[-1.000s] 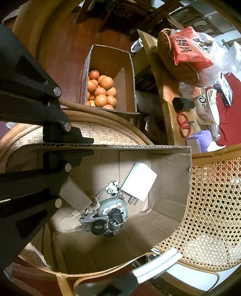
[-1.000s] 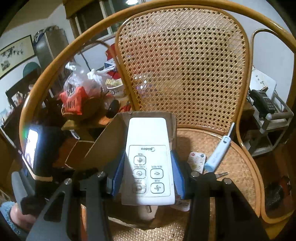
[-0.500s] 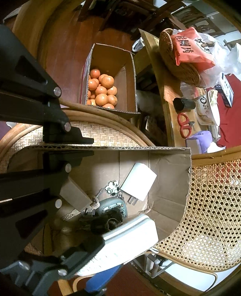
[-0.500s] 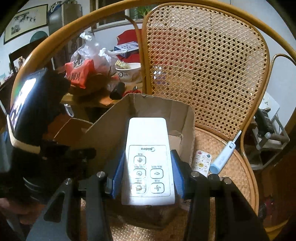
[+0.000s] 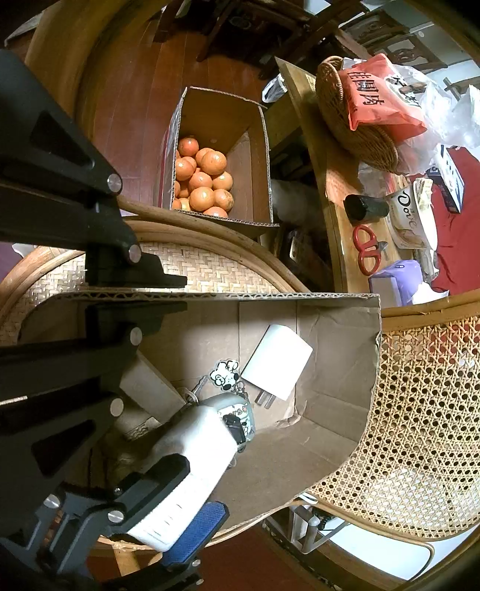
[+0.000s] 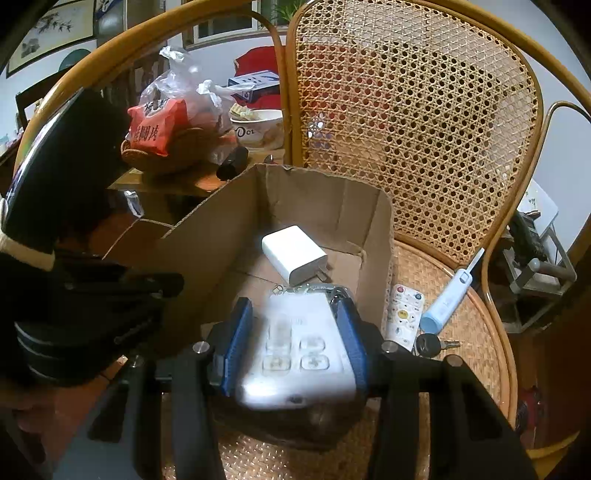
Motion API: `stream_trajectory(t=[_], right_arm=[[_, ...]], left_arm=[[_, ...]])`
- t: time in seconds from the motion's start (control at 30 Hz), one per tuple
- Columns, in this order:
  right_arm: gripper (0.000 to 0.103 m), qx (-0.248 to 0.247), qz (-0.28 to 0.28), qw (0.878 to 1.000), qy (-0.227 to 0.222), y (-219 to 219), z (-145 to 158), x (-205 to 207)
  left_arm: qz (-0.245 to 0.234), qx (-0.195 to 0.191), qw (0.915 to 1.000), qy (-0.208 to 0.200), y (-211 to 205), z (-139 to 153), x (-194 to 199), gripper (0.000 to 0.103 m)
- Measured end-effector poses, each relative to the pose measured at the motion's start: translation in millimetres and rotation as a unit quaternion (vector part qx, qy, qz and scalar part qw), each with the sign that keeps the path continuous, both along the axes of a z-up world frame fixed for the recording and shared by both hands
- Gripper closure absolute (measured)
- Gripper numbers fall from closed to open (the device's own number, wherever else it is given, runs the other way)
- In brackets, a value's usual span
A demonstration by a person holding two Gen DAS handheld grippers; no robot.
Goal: Organize rigid objects
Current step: 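Carry the Midea remote into the box and release it, then move the right gripper back over the seat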
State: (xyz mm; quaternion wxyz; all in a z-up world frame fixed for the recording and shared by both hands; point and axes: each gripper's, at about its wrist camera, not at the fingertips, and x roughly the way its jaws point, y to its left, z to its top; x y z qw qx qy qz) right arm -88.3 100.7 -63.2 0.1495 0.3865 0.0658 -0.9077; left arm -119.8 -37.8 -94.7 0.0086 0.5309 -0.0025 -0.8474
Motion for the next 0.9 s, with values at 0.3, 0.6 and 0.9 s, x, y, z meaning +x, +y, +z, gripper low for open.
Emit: stream_trajectory(t=[0.3, 0.6, 0.9], right_arm=[[0.052, -0.032, -0.013, 0.999, 0.040, 15.6, 22.4, 6.4], [0.012, -0.075, -0.068, 0.990, 0.099, 61.3, 49.7, 9.8], [0.005, -0.094, -0.147, 0.984, 0.038, 117.2, 22.3, -16.1]], left_arm=[[0.000, -0.002, 1.0000, 0.000, 1.4, 0.0, -0.4, 0.097], [-0.001, -0.002, 1.0000, -0.001, 1.0, -0.5, 0.1, 0.097], [0.000, -0.003, 1.0000, -0.001, 2.4, -1.1, -0.4, 0.097]])
